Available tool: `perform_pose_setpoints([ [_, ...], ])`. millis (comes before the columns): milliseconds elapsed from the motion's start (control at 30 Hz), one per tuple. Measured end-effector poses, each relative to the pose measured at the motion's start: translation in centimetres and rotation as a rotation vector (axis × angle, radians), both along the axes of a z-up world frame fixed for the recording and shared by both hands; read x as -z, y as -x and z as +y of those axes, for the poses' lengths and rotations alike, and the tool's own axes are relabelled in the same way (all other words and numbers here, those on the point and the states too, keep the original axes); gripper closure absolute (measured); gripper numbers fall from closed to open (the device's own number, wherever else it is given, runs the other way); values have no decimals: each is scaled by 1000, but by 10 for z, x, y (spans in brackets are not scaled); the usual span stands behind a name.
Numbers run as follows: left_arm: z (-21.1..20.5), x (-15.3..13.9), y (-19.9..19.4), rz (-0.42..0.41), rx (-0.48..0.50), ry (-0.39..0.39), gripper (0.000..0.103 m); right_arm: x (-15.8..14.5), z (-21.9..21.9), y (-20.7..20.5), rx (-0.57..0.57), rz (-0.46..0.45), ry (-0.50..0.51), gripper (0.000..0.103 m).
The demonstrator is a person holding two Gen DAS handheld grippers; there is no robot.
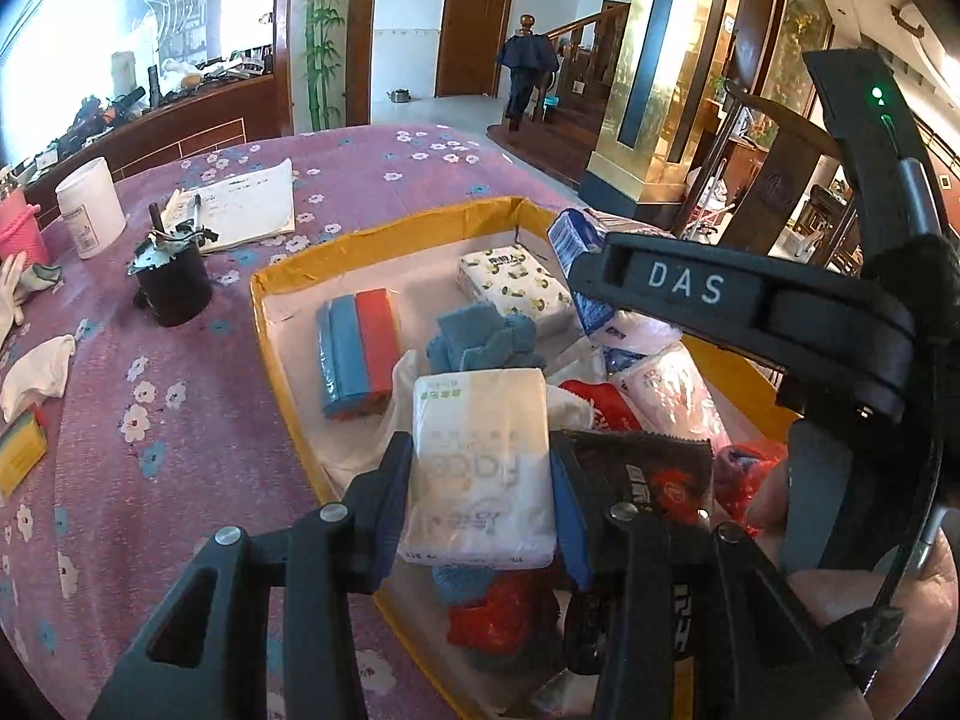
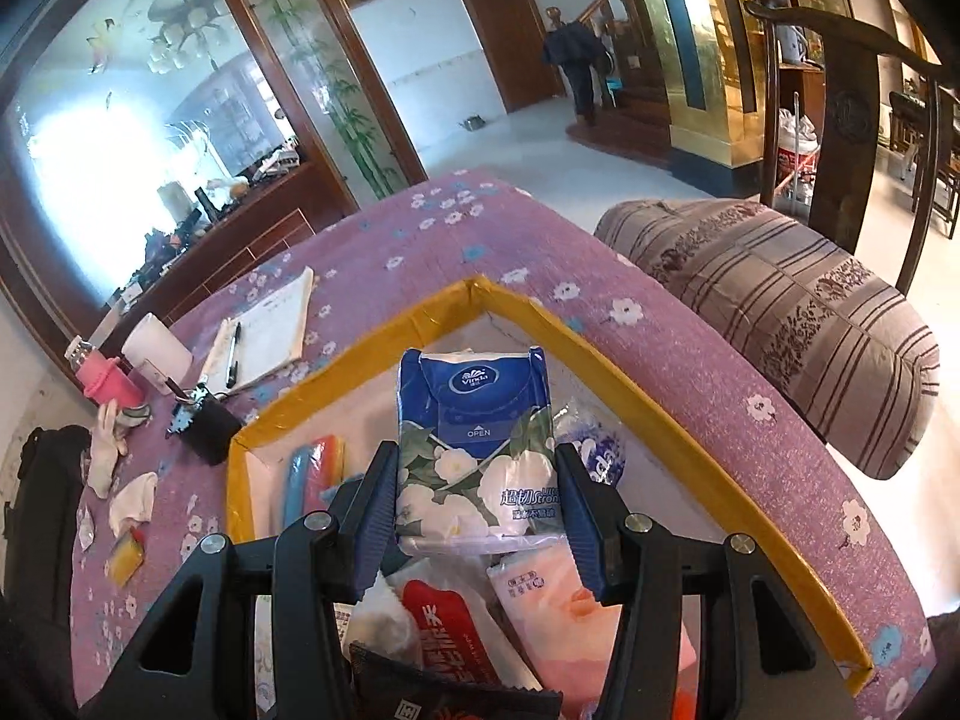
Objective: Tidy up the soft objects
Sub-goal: 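Carry the white tissue pack with the left gripper while the right carries the blue pack to the tray, then open both grippers to release the tissue packs into the tray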
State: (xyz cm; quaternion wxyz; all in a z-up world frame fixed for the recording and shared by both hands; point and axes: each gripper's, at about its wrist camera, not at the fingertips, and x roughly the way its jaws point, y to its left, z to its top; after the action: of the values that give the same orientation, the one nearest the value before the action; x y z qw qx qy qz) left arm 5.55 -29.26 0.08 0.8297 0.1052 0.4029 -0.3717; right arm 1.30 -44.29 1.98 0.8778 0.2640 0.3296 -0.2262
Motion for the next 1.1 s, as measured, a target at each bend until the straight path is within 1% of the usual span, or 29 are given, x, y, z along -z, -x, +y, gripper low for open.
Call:
perform_pose_setpoints([
  [233, -1, 2, -1, 2, 1, -4, 61, 5, 1, -4, 2, 26, 2, 48],
  [300, 0, 4, -2, 3, 1, -8, 60, 7, 2, -6, -3, 45, 3, 48],
  [500, 0, 5, -2, 4, -1, -2, 60, 7, 4, -8, -9, 49, 3, 47],
  [567, 1, 5, -2, 5, -1, 5, 59, 7, 5, -9, -12, 50, 2, 46],
  [633, 1, 4, -3, 9, -1, 9, 53, 5, 5, -8, -10, 41, 0, 44],
  [700, 3, 3, -3, 8, -11, 13, 35, 2, 7, -6, -5, 27, 6, 37],
  [733, 4, 2, -4, 5, -17, 19, 32, 1, 7, -5, -5, 23, 10, 30],
  [767, 6, 0, -4, 1, -26, 27, 29, -1, 8, -5, -5, 18, 17, 29],
  [900, 11, -9, -5, 4, -25, 43, 26, -8, 9, -1, 8, -14, 27, 29],
  [1033, 22, -23, -3, -5, -26, 71, 23, -18, 5, 12, 47, -86, 29, 29],
  [1100, 28, -29, -2, -14, -31, 63, 23, -22, 4, 16, 51, -121, 20, 29],
])
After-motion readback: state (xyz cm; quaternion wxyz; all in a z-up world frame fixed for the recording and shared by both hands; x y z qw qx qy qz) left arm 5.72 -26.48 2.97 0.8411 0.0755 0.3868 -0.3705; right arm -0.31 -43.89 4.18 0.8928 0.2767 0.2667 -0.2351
